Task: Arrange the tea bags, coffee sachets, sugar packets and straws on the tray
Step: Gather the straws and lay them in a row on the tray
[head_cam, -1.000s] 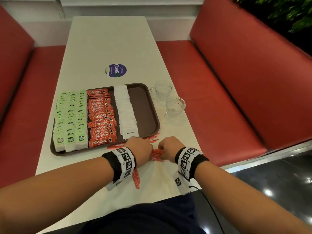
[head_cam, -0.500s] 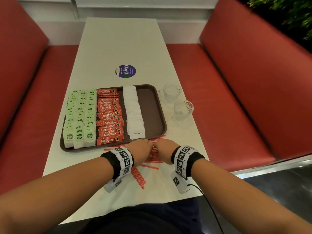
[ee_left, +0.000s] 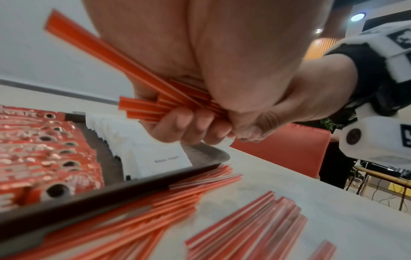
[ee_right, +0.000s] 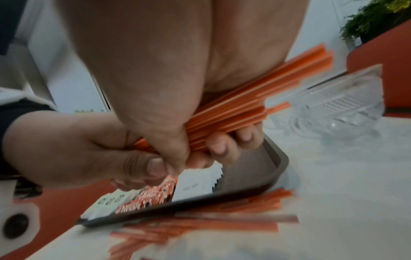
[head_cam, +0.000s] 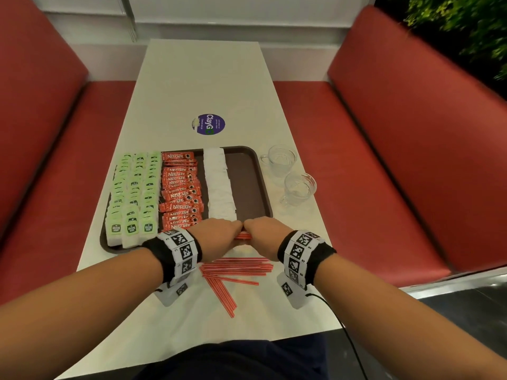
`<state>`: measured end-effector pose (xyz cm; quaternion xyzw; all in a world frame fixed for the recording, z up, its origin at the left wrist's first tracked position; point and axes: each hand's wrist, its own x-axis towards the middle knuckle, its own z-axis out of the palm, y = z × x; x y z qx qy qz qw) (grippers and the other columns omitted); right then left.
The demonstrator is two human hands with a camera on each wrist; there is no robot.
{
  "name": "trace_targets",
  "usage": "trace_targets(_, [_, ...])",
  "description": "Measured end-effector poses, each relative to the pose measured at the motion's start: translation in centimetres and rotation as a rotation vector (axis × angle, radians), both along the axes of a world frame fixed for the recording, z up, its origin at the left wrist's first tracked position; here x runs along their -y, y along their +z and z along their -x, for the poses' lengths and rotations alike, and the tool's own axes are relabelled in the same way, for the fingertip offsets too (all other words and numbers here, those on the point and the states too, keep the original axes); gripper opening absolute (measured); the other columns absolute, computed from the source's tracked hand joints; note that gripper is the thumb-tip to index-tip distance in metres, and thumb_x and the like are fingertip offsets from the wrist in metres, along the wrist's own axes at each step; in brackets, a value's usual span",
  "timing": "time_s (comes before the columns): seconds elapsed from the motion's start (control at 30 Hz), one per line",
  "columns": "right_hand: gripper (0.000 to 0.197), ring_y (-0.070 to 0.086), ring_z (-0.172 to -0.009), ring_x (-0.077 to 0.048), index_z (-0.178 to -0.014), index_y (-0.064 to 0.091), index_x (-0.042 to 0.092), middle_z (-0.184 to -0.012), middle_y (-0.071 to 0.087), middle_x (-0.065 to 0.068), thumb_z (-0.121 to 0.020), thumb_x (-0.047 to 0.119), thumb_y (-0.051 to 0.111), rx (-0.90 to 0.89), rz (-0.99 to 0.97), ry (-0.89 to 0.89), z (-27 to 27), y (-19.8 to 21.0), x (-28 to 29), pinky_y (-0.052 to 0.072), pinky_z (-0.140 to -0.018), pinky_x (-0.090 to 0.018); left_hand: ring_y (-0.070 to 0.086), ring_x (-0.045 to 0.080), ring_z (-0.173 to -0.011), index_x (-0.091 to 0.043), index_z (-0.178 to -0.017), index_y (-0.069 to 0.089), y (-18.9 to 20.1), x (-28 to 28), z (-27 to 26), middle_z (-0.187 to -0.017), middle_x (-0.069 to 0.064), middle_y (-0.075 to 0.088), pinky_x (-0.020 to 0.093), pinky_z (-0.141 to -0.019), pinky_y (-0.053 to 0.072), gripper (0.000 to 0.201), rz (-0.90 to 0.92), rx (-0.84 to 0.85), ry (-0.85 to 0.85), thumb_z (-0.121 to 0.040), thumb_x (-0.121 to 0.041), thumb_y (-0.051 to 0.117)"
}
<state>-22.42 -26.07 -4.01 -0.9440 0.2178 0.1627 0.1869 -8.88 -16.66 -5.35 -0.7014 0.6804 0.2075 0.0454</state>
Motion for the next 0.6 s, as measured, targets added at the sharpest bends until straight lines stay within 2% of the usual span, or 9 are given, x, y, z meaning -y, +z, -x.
trace_targets(0.07, [0.02,0.06,-0.085,-0.024,-0.108,0.06,0.015,-0.098,0.066,-0.006,-0.098,0.033,0.058,0.05,-0.025,-0.012,-0.3,1.4,0.7,0.046,-0.074,-0.033,0.058,0.019,-0.073,-0.022,-0.106,0.048,0.6,-0.2,-0.8,-0.093,0.003,0.064,0.034,-0.07,0.048,0.022,-0.004,0.009,0.011,-0.105,-0.042,0.037])
trace_targets(0.17, [0.027,0.061,-0.085,-0.016,-0.108,0.063,0.022,-0.093,0.065,0.004,-0.091,0.043,0.067,0.104,-0.078,-0.066,-0.1,3.4,2.3,0.048,-0.076,-0.03,0.057,0.017,-0.072,-0.025,-0.101,0.044,1.7,-0.4,-2.1,-0.085,-0.001,0.06,0.036,-0.068,0.048,0.022,0.022,-0.009,0.076,-0.105,-0.044,0.035])
trace_targets(0.3, [0.022,0.058,-0.079,-0.011,-0.101,0.064,0.024,-0.081,0.058,0.011,-0.091,0.043,0.068,0.13,-0.129,-0.097,-0.1,4.3,3.3,0.041,-0.069,-0.023,0.055,0.015,-0.07,-0.025,-0.1,0.043,2.6,-0.6,-2.5,-0.08,-0.005,0.055,0.03,-0.064,0.041,0.019,0.038,-0.015,0.118,-0.106,-0.042,0.036])
trace_targets(0.4, [0.025,0.055,-0.078,-0.013,-0.102,0.064,0.019,-0.079,0.056,0.008,-0.094,0.042,0.064,0.06,-0.112,-0.044,-0.6,4.4,2.9,0.038,-0.064,-0.023,0.056,0.014,-0.074,-0.026,-0.102,0.043,3.0,-0.6,-2.5,-0.085,-0.004,0.057,0.029,-0.065,0.039,0.018,0.015,-0.017,0.096,-0.105,-0.043,0.037])
trace_targets(0.5, [0.03,0.056,-0.08,-0.017,-0.105,0.066,0.014,-0.086,0.06,0.0,-0.096,0.042,0.061,0.019,-0.078,0.025,-1.0,4.3,2.5,0.041,-0.07,-0.028,0.058,0.015,-0.078,-0.027,-0.102,0.045,3.2,-0.5,-2.5,-0.088,-0.003,0.059,0.029,-0.067,0.041,0.021,-0.015,-0.021,0.076,-0.103,-0.047,0.04])
trace_targets(0.6, [0.033,0.057,-0.081,-0.019,-0.1,0.062,0.015,-0.087,0.06,-0.002,-0.094,0.048,0.061,-0.022,-0.043,0.051,-1.5,3.7,2.4,0.043,-0.07,-0.03,0.059,0.015,-0.078,-0.026,-0.108,0.051,3.3,-0.2,-2.4,-0.09,-0.003,0.062,0.03,-0.069,0.046,0.029,-0.025,-0.005,0.074,-0.102,-0.052,0.039])
